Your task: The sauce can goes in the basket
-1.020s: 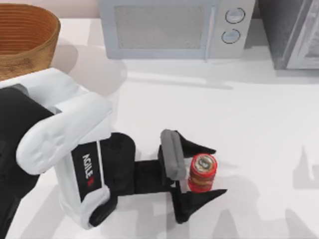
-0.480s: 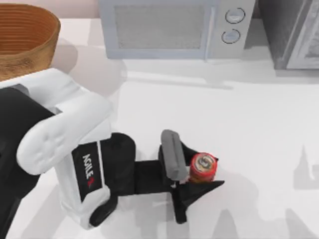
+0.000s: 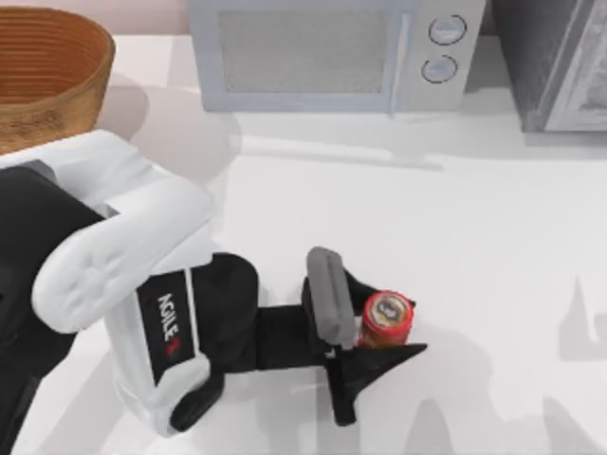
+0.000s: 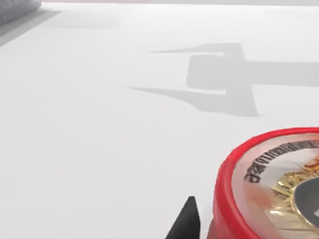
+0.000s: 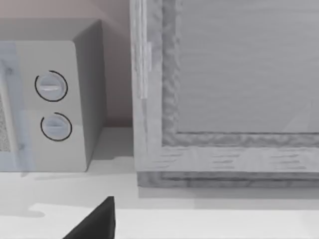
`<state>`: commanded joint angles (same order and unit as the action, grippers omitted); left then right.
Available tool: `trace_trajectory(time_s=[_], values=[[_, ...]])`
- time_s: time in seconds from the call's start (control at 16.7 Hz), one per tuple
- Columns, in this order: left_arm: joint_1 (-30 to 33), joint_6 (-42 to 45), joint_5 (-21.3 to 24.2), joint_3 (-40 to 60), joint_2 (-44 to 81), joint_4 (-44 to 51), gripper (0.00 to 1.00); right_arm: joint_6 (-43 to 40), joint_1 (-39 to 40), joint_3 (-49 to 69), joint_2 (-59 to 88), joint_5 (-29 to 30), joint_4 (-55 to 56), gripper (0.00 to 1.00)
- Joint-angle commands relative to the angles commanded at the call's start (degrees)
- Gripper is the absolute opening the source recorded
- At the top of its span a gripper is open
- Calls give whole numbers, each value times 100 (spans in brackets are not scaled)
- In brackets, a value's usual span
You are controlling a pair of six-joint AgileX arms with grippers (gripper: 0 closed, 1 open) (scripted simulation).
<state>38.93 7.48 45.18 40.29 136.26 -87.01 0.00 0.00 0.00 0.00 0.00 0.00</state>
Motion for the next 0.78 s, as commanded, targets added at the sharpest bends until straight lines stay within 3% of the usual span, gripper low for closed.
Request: trace_trajectory(time_s=[0.3, 0.48, 0.78], values=[[-369, 258, 243, 296, -186, 368, 0, 0, 0, 0, 0, 0, 0, 100], [-1139, 774, 736, 879, -516, 1274, 0, 0, 0, 0, 0, 0, 0, 100], [-2794, 1679, 1738, 2087, -1327, 3568, 0, 0, 0, 0, 0, 0, 0, 100]])
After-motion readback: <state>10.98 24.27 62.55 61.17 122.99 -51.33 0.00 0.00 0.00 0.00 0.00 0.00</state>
